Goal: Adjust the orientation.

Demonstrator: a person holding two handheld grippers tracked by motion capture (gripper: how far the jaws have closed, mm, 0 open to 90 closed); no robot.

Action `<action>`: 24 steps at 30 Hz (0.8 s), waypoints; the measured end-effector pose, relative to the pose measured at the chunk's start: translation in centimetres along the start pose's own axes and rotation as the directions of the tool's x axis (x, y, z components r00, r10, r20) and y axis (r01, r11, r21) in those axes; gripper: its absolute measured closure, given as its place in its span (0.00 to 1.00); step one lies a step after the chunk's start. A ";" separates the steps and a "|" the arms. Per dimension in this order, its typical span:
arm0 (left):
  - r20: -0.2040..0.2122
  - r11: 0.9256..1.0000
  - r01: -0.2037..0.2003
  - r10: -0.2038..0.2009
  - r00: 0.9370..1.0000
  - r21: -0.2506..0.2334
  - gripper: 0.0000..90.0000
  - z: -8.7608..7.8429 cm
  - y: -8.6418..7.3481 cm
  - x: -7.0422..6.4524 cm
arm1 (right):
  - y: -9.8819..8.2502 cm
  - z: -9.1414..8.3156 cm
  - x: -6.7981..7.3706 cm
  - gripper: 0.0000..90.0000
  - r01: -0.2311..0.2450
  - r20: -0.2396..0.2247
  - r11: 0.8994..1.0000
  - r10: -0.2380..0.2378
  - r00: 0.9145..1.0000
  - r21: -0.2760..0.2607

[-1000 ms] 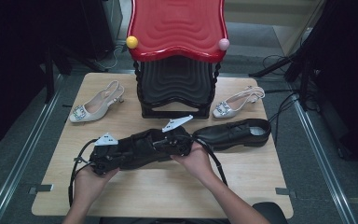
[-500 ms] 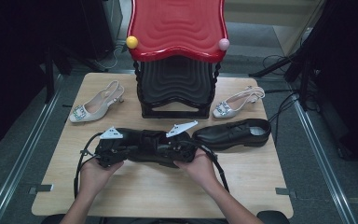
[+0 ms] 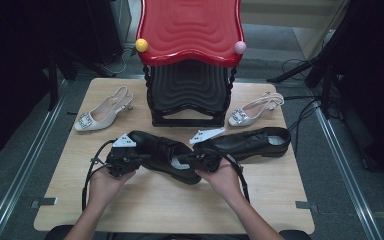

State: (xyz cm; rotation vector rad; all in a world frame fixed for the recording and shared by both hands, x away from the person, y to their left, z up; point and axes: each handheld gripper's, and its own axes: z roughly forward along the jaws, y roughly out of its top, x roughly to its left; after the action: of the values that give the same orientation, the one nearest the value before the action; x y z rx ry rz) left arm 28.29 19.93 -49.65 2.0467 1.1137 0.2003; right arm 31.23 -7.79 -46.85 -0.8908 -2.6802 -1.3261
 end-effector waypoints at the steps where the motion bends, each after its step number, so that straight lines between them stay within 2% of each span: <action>1: 0.007 1.000 0.011 -0.010 1.000 -0.011 0.99 -0.2 0.0 -0.1 | 0.1 -0.4 -0.2 1.00 -0.001 0.004 1.000 0.001 1.000 -0.008; 4: 0.028 0.999 0.027 -0.027 0.999 -0.019 0.99 -0.4 -0.2 -0.2 | 0.2 -1.5 -1.0 1.00 -0.007 0.024 1.000 0.008 1.000 -0.027; 9: 0.022 0.999 0.035 -0.035 0.999 -0.001 0.98 -0.4 -1.0 -0.5 | 0.3 -2.3 -2.8 1.00 -0.031 0.065 0.999 0.033 0.997 -0.043; 17: 0.032 0.997 0.071 -0.071 0.997 0.007 1.00 -0.1 -1.8 -0.9 | 0.3 -0.3 -5.3 1.00 -0.060 0.074 0.998 0.059 0.995 0.006; 22: 0.024 0.997 0.070 -0.070 0.997 0.018 0.99 0.6 -1.8 -0.8 | 0.3 0.7 -5.5 1.00 -0.054 0.061 0.998 0.053 0.997 0.021; 24: 0.011 0.998 0.055 -0.055 0.998 0.034 0.99 1.2 -1.6 -0.6 | 0.2 0.7 -5.6 1.00 -0.057 0.051 0.998 0.056 0.997 0.018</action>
State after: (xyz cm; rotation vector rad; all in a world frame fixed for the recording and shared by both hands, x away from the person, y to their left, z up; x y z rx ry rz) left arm 27.42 19.30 -51.48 2.0414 1.1722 0.1428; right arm 36.16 -9.83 -48.59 -1.0025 -2.6786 -1.2806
